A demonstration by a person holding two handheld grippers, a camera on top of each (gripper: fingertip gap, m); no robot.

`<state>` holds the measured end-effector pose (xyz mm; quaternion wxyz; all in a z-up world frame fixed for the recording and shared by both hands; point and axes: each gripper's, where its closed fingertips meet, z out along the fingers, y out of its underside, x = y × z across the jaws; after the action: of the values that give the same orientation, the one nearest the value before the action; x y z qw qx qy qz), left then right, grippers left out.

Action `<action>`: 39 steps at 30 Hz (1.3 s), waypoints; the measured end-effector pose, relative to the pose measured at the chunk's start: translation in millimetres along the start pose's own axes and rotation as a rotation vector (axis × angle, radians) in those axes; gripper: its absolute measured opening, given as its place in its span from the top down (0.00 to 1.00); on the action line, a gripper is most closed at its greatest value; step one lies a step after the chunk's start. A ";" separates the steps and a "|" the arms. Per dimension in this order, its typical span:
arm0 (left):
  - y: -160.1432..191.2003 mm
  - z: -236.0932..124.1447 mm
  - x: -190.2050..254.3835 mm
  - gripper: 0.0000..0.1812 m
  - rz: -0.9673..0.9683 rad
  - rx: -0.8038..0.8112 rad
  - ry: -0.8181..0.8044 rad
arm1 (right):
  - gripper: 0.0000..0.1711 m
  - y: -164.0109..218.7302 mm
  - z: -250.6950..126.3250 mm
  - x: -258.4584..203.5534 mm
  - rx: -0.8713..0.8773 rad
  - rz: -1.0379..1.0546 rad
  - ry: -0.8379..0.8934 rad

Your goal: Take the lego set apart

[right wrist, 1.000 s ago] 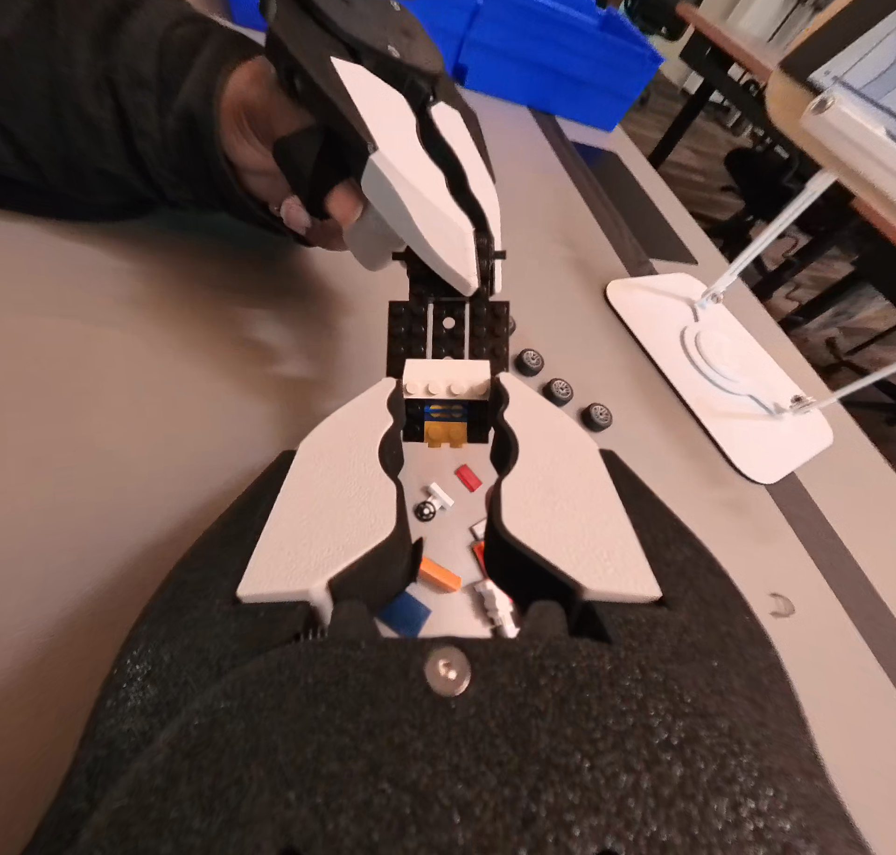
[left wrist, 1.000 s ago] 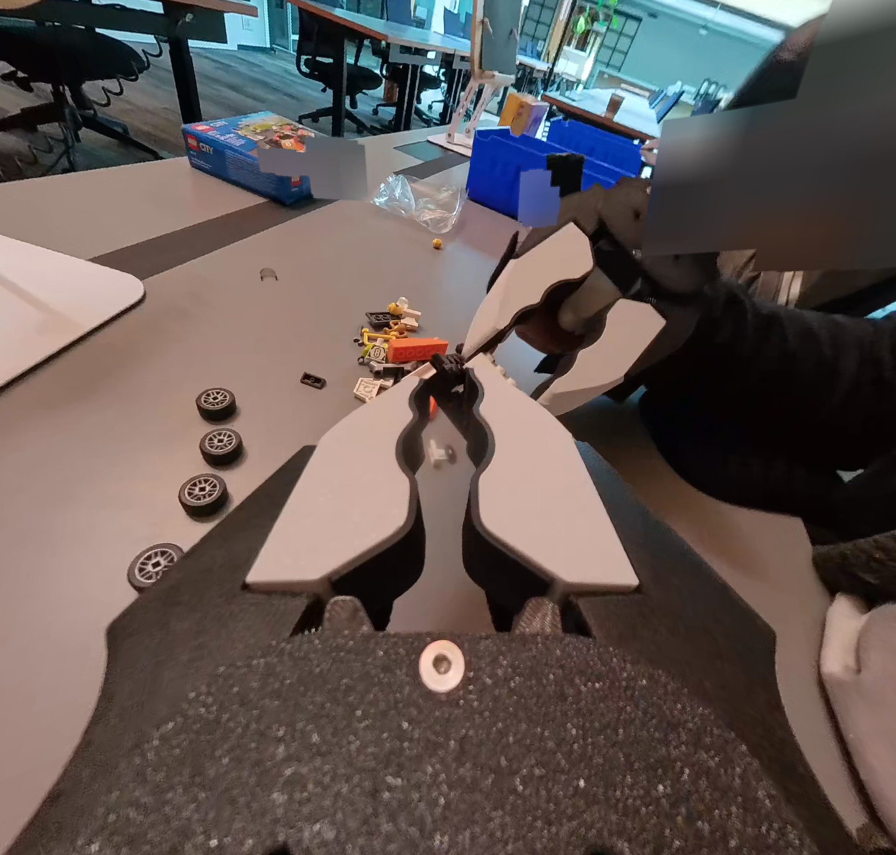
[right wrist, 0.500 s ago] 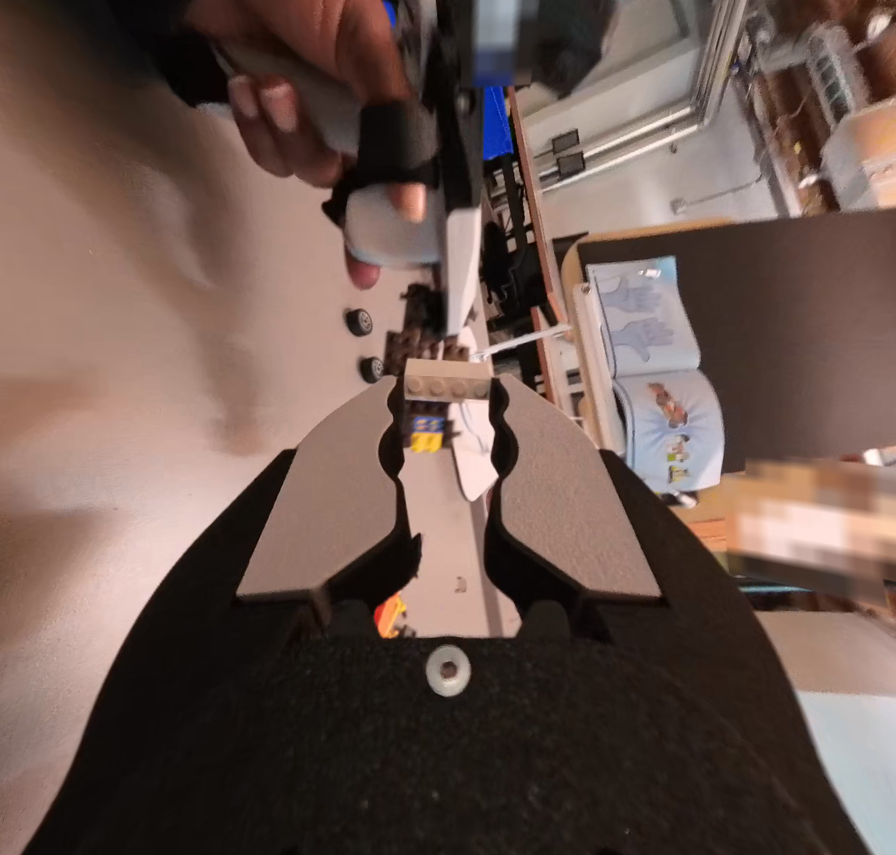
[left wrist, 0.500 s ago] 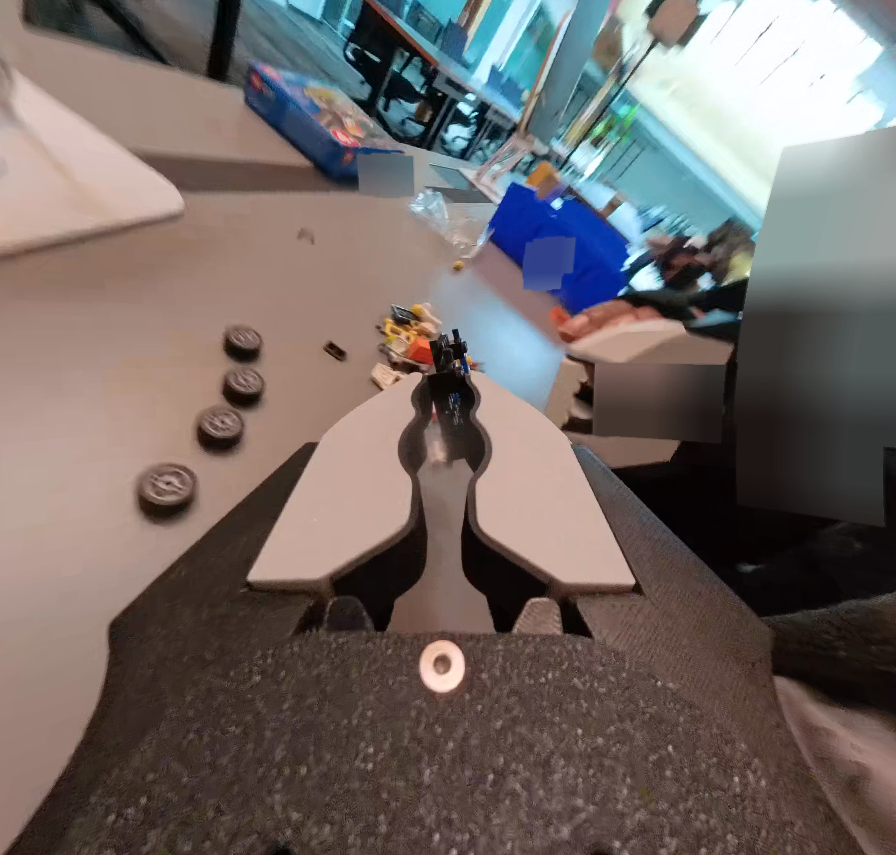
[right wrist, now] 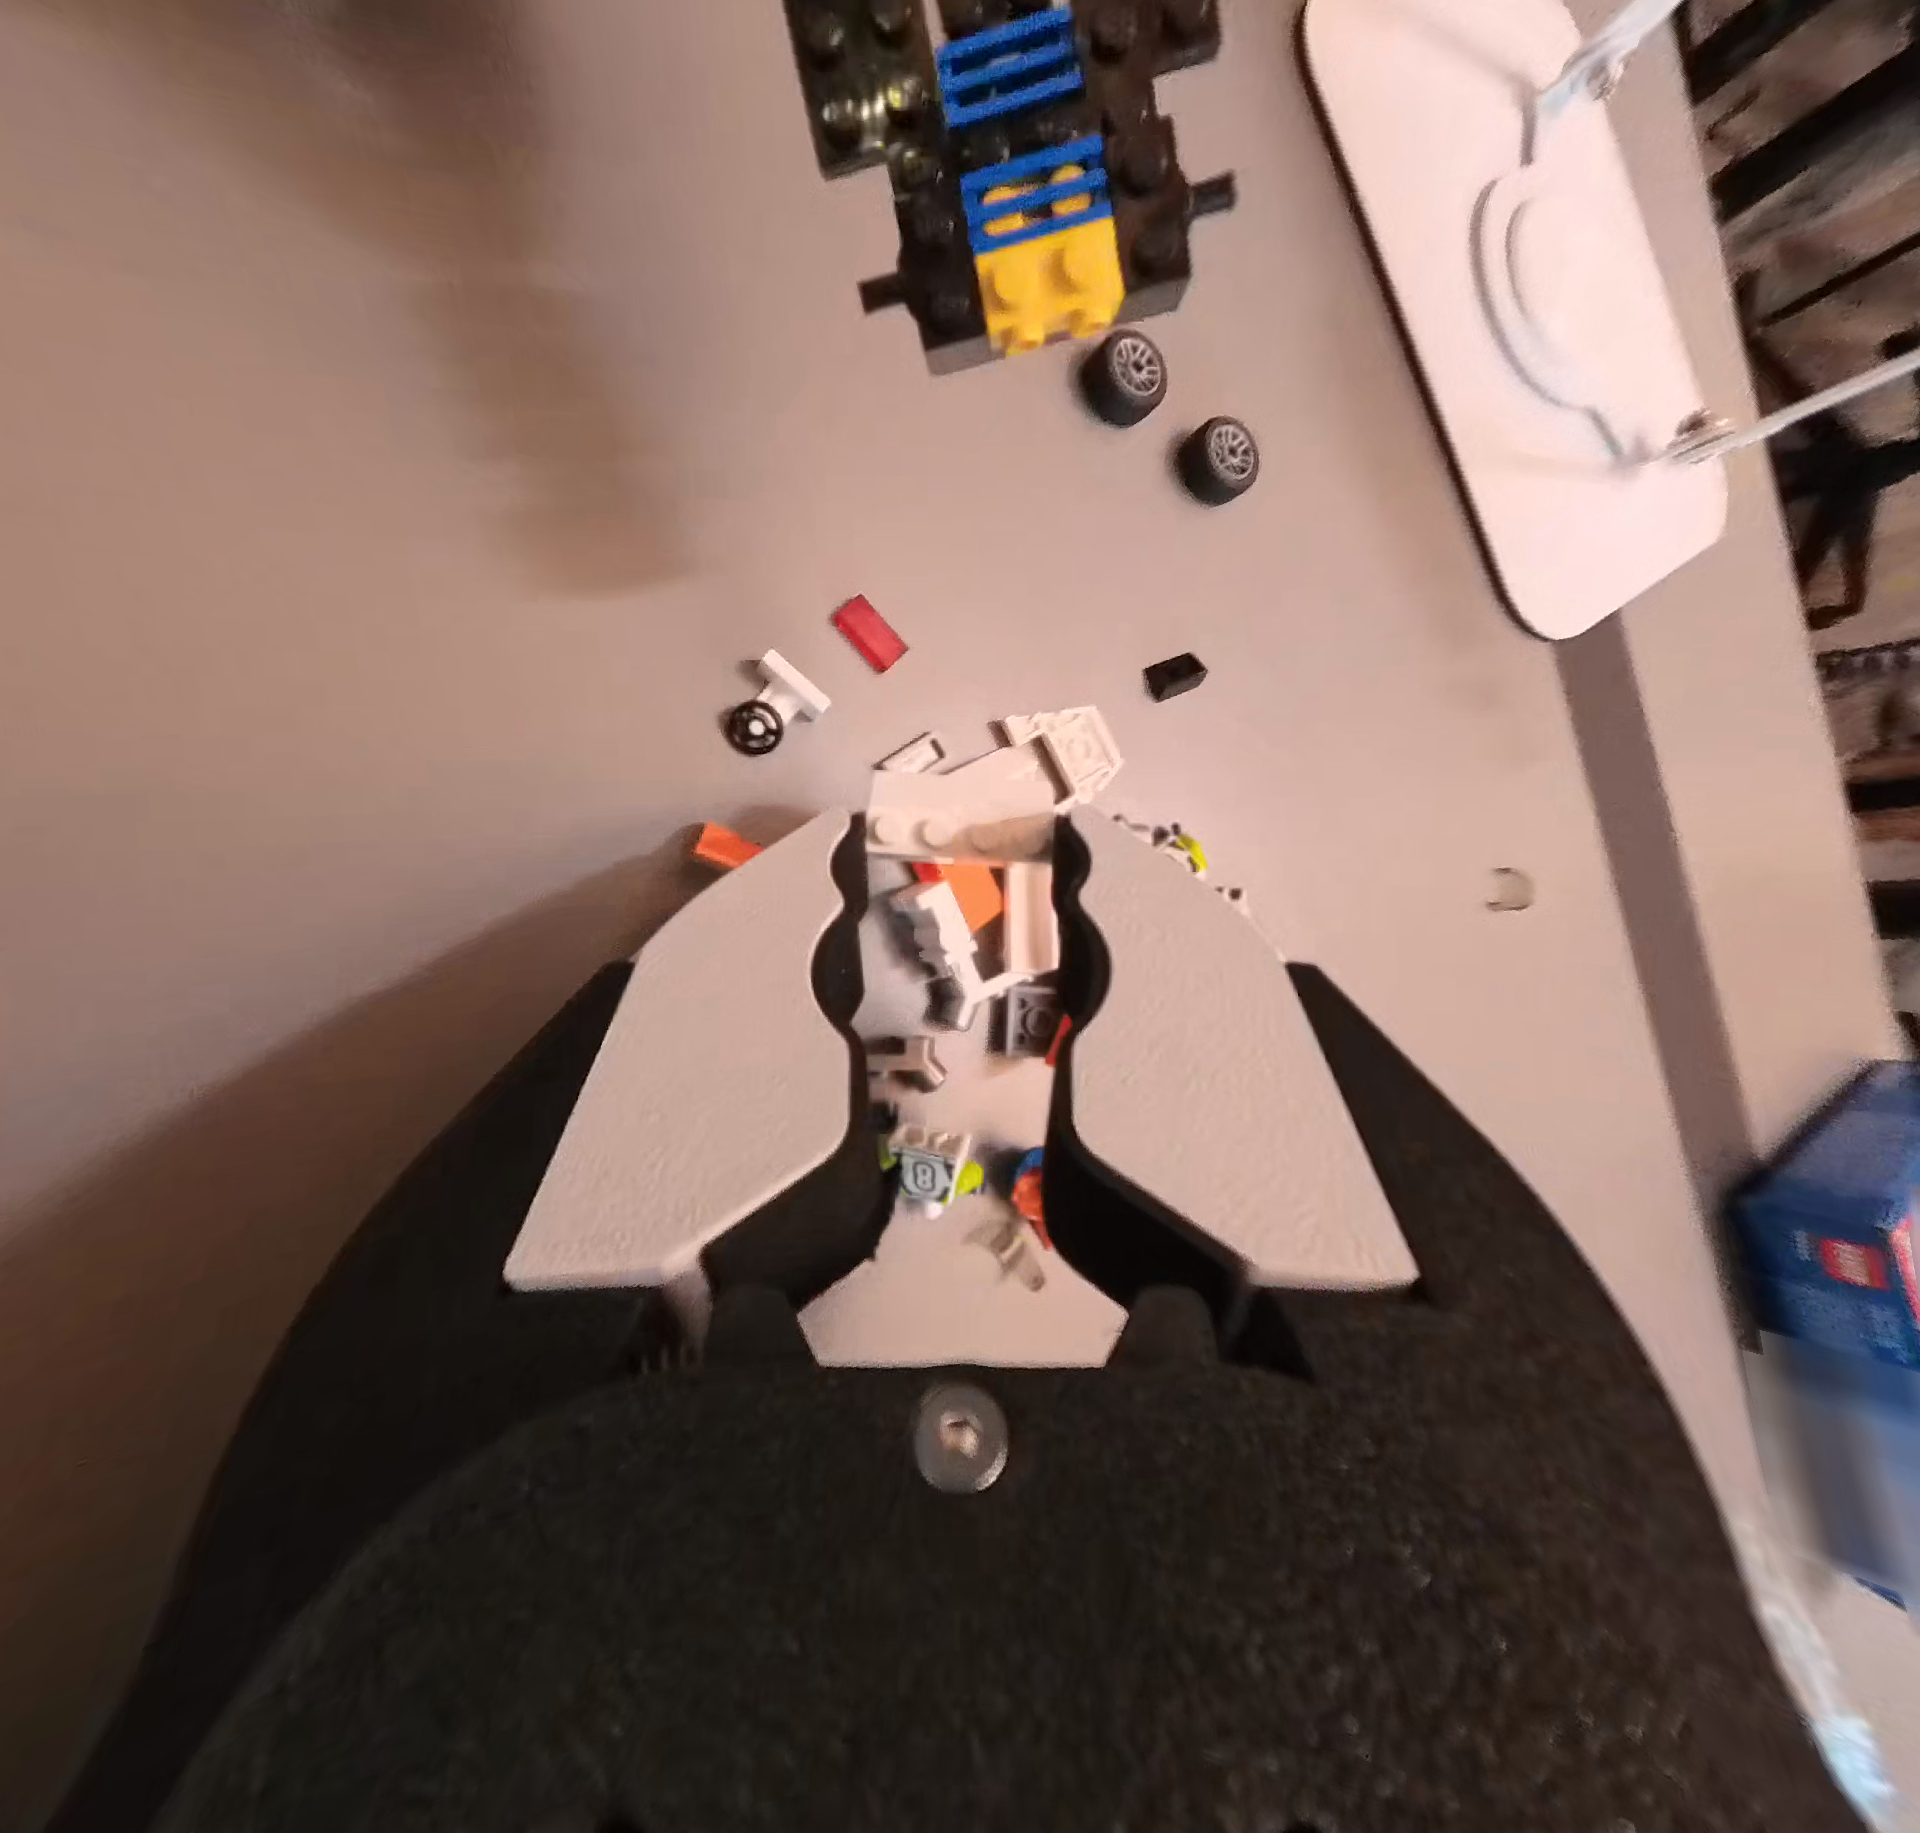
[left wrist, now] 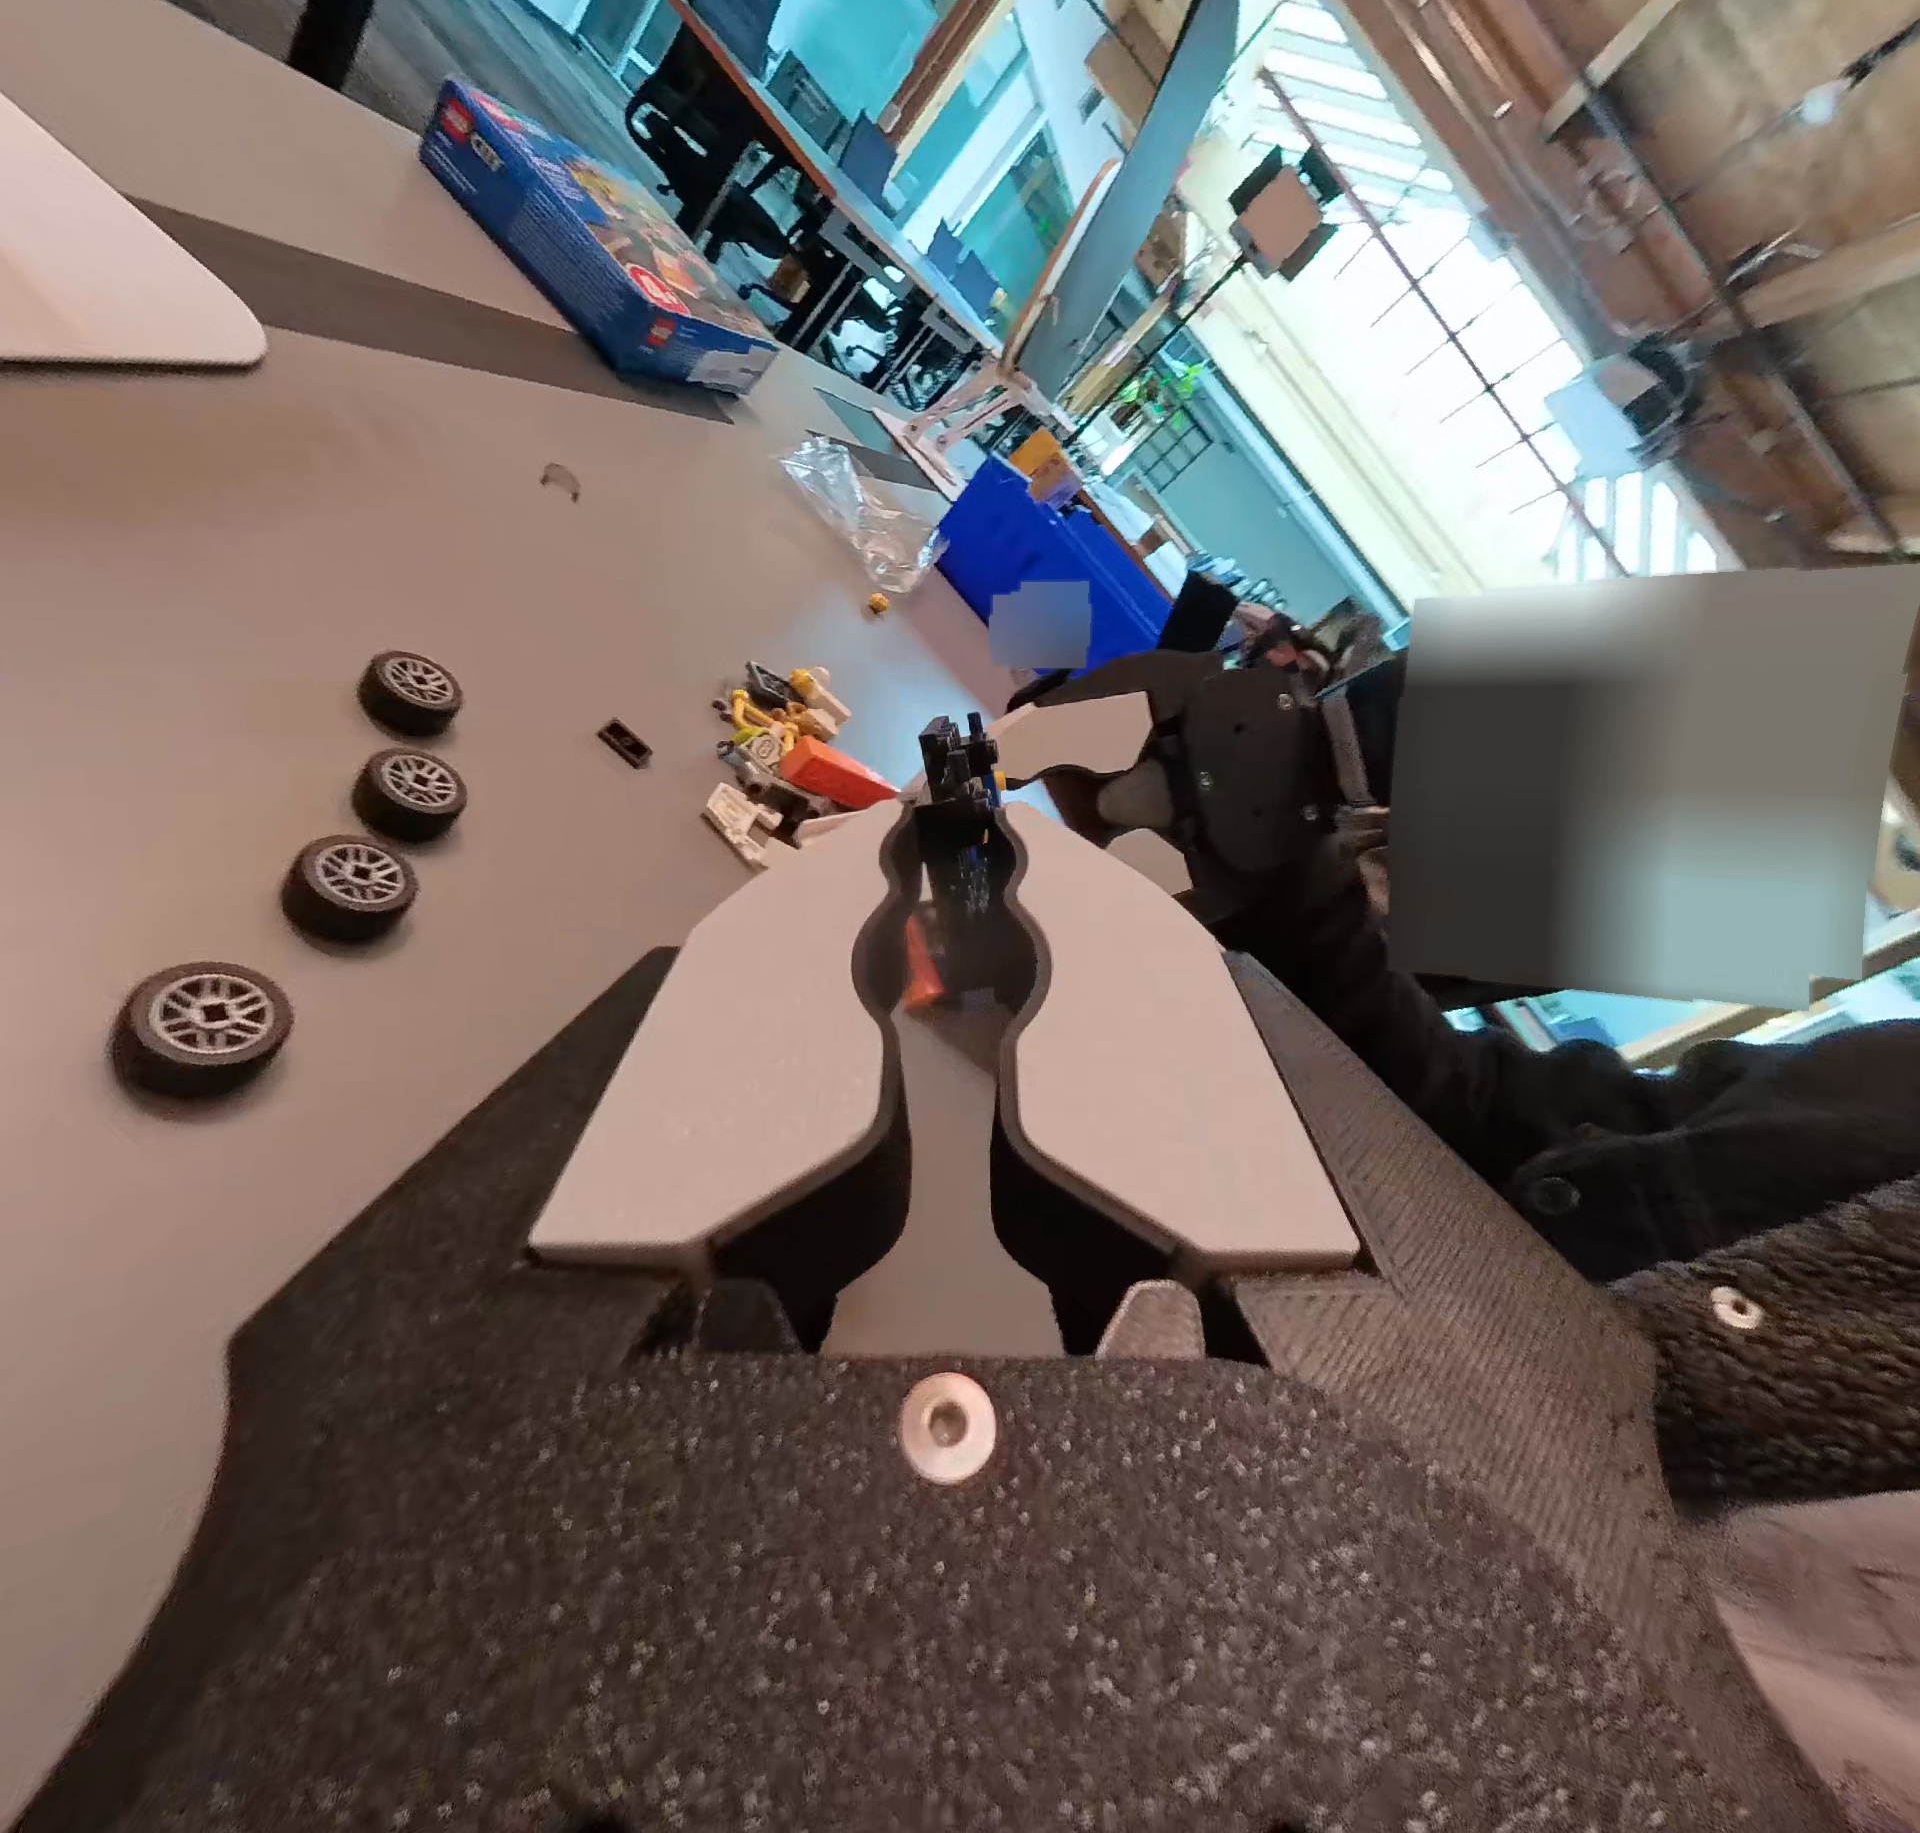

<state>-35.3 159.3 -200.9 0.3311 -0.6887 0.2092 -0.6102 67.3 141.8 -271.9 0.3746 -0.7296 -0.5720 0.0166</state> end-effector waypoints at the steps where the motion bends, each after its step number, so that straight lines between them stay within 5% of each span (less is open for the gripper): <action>1: 0.8 0.7 0.7 0.93 -0.021 0.001 0.015 | 0.80 -0.3 0.1 0.2 0.007 0.011 -0.003; 9: 5.1 5.2 8.9 0.93 -0.150 0.006 0.131 | 0.68 -53.9 -24.9 2.5 0.309 0.162 -0.041; 15: 8.7 8.6 30.6 0.93 -0.030 -0.020 0.205 | 0.68 -84.9 -39.5 -9.4 0.492 0.336 -0.215; 18: 6.6 7.8 43.0 0.93 0.053 -0.003 0.241 | 0.70 -89.2 -40.9 -15.5 0.521 0.403 -0.304; 21: 4.0 6.4 51.7 0.93 0.118 0.020 0.263 | 0.84 -93.4 -44.4 -17.7 0.559 0.439 -0.350; 25: 0.0 3.7 64.4 0.93 0.191 0.063 0.306 | 0.86 -102.2 -58.4 -18.3 0.633 0.494 -0.438; 29: 2.8 3.7 76.5 0.80 0.236 0.059 0.352 | 0.86 -107.9 -75.8 -12.8 0.741 0.602 -0.565; 39: 12.7 9.2 66.7 0.94 0.158 -0.030 0.315 | 0.87 -95.0 -60.7 -17.5 0.633 0.483 -0.469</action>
<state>-13.7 106.2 -163.5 0.3310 -0.5709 0.3209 -0.6793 10.7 101.1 -181.6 0.4249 -0.6682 -0.4215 0.4420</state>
